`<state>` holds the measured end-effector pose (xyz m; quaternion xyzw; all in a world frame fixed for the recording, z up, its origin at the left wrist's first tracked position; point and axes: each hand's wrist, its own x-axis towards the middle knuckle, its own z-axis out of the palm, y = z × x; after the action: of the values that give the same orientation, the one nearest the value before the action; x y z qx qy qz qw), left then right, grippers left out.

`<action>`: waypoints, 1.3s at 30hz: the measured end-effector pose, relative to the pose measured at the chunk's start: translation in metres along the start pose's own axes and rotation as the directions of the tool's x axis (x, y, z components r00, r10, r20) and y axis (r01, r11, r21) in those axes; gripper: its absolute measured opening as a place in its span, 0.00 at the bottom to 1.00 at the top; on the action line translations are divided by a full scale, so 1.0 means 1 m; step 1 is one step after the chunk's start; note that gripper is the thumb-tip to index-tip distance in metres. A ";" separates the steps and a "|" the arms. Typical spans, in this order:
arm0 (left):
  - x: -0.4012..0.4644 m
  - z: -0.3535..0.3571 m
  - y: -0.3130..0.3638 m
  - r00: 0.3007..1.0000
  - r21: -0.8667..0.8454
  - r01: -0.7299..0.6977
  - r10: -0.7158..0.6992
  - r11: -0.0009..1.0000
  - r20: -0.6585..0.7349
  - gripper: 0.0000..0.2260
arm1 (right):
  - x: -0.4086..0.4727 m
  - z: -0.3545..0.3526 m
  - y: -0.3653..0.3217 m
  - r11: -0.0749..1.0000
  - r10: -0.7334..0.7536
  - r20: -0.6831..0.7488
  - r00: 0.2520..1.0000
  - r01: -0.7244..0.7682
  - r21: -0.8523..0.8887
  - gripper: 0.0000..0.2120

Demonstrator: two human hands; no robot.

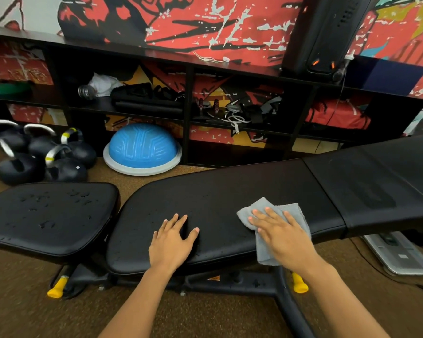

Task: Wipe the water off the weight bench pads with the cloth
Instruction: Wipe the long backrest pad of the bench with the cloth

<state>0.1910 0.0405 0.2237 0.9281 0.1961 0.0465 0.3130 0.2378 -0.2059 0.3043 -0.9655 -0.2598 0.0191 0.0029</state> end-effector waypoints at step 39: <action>-0.035 -0.004 -0.057 0.985 -0.009 0.085 -0.086 0.996 -0.151 0.24 | 0.019 0.037 -0.101 0.994 -0.100 0.043 0.994 0.102 -0.041 0.30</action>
<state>0.1388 0.0704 0.1936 0.9123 0.2590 0.1037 0.2998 0.2019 -0.1091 0.2678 -0.9503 -0.3087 0.0333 -0.0225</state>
